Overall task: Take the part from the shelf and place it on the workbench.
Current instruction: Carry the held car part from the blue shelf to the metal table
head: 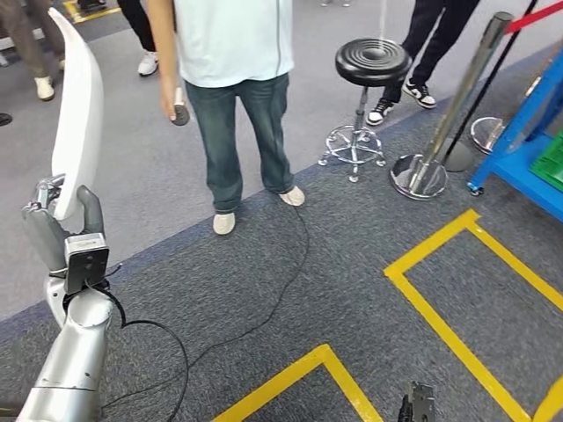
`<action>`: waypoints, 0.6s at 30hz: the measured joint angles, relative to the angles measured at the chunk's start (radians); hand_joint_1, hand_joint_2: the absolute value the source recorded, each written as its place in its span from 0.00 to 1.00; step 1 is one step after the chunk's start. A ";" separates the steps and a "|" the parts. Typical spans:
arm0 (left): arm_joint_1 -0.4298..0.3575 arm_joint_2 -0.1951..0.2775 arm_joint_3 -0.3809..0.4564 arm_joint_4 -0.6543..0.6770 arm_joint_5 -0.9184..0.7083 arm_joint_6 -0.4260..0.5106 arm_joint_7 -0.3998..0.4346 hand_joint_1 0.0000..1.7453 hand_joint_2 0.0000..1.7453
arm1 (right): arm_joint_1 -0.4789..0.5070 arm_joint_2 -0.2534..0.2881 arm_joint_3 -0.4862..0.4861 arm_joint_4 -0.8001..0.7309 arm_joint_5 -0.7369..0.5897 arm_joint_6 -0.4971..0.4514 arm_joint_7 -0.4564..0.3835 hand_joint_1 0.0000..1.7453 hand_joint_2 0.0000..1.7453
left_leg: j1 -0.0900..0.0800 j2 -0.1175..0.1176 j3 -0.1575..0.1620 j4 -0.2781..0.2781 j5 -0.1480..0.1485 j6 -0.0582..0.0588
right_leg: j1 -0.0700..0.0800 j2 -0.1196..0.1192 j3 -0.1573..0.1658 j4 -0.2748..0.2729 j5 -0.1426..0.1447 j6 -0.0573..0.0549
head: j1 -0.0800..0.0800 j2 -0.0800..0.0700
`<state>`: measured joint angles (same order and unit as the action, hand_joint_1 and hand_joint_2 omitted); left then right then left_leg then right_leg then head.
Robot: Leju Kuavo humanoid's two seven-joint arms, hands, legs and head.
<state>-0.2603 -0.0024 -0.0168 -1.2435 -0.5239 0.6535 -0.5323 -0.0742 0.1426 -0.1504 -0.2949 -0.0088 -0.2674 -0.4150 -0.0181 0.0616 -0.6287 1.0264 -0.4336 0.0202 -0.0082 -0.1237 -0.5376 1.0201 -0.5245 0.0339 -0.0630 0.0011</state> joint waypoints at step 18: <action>-0.065 -0.019 -0.012 0.076 0.000 0.000 -0.006 1.00 1.00 | 0.024 -0.035 -0.012 0.061 0.072 0.016 0.286 0.00 0.00 | 0.021 -0.128 -0.039 0.074 -0.038 -0.025 | -0.014 0.154 -0.049 0.006 0.050 -0.020 | -0.005 0.000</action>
<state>-0.3255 -0.0217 -0.0286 -1.1674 -0.5237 0.6533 -0.5388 -0.0502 0.1072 -0.1626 -0.2339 0.0628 -0.2516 -0.1289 0.0033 -0.0661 -0.6678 1.1005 -0.4712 -0.0044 -0.0226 0.0299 -0.5866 1.0257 -0.4746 0.0138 -0.0683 0.0011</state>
